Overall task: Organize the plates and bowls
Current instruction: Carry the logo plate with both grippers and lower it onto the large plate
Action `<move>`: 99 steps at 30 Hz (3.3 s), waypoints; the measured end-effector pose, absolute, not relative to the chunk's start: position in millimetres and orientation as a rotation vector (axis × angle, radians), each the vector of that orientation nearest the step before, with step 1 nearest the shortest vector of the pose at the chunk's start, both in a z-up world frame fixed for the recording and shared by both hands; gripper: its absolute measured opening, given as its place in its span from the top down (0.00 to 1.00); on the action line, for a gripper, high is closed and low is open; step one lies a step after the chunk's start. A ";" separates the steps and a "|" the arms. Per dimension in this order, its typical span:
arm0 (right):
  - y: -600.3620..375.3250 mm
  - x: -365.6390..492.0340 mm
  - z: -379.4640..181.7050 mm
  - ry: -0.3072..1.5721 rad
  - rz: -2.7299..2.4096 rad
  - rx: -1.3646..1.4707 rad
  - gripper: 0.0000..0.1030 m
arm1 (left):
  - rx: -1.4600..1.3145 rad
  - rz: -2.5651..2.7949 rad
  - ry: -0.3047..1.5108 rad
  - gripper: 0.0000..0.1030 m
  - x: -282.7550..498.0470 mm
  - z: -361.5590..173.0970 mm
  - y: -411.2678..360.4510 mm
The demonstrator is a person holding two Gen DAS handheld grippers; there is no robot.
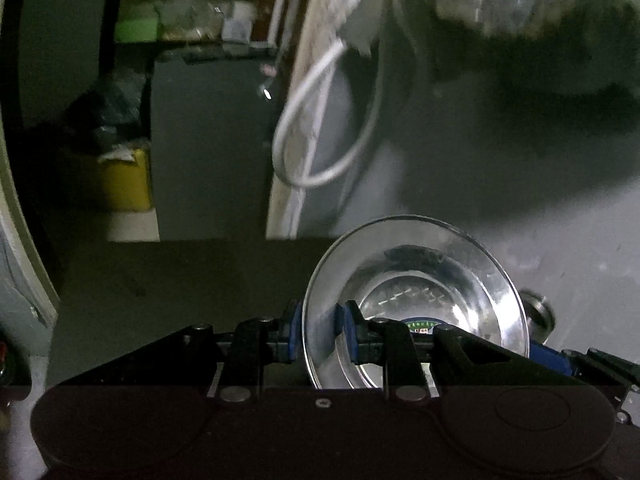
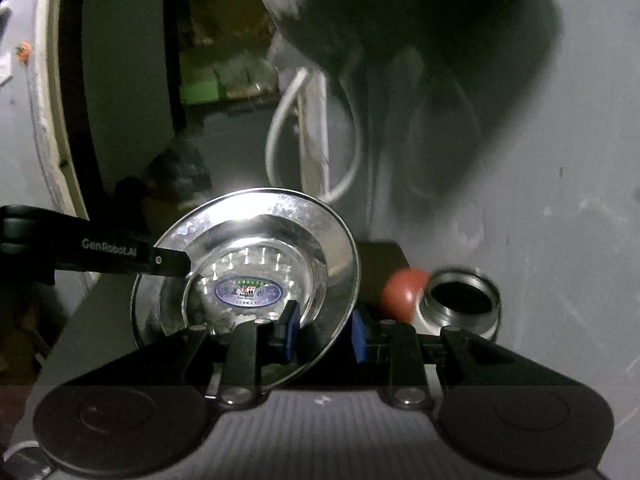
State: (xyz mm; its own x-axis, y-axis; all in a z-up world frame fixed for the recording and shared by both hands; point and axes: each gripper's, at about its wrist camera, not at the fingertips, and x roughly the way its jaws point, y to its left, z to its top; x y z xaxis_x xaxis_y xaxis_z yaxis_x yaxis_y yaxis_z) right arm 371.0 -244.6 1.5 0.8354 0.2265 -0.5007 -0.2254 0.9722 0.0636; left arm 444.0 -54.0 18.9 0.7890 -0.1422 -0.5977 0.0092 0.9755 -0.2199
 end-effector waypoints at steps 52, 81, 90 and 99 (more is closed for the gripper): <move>-128.0 191.7 -15.6 0.832 0.740 -0.233 0.69 | -0.443 0.245 0.930 0.80 171.1 -17.6 66.5; -121.3 191.8 -33.4 0.859 0.625 -0.302 0.61 | -0.222 0.173 1.006 0.76 209.6 -25.7 36.0; -117.9 191.9 -31.8 0.871 0.626 -0.326 0.57 | -0.192 0.162 1.021 0.75 212.3 -26.3 32.7; -117.7 192.7 -32.7 0.876 0.630 -0.337 0.55 | -0.174 0.159 1.035 0.75 212.8 -28.2 31.8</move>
State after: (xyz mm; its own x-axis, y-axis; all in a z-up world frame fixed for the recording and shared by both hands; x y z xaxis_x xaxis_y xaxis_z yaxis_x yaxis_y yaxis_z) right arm 192.7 -117.7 -32.7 0.4774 0.3716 -0.7963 -0.6365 0.7710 -0.0218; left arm 212.8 31.8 -28.2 0.5013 0.0489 -0.8639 -0.2128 0.9747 -0.0683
